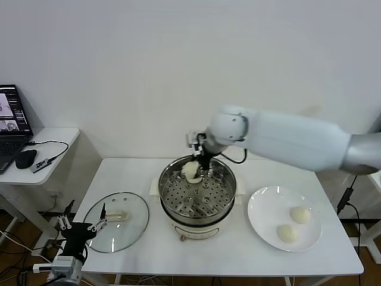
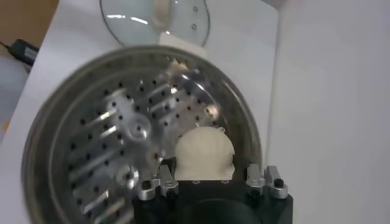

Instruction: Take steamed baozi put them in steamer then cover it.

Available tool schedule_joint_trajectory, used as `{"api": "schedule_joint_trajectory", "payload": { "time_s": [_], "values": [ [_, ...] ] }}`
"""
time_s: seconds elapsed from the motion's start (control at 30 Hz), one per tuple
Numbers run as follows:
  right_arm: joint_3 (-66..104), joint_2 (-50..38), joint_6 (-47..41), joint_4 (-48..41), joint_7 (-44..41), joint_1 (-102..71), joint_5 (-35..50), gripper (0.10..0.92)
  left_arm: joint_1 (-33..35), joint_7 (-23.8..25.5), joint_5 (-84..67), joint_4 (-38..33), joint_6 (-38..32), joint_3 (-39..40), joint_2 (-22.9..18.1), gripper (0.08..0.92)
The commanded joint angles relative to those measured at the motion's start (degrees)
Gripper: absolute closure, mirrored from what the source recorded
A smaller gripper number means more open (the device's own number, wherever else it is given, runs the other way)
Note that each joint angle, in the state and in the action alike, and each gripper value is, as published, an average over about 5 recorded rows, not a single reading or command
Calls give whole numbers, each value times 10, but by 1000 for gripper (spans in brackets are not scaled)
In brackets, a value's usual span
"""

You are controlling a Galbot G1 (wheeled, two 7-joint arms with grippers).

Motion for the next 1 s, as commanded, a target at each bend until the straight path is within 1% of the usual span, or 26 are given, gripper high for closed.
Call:
{"api": "schedule_joint_trajectory", "payload": {
  "time_s": [0.03,0.5,0.53,0.63,0.8,0.87,1.0],
  "values": [
    [0,94,-23,-48,21,-61,11,423,-1,-1,5,-3,-1,-2,-6,177],
    [-8,107,-26,-73,16,-72,-14,421,-1,-1,3,-3,-3,-2,-8,177],
    [-7,105,-27,-71,12,-68,-15,416,0,-1,3,-3,-3,-1,-8,177],
    [-7,93,-24,-61,-6,-47,-16,365,0,-1,3,-3,-3,0,-9,177],
    [-17,32,5,-17,-66,25,-30,236,0,-1,2,-5,-2,0,-10,177],
    [-28,-5,31,4,-96,55,-46,212,0,0,1,-7,-2,0,-11,177],
    [-43,-99,72,54,-140,106,-72,203,-1,0,0,-12,-1,2,-11,177]
  ]
}}
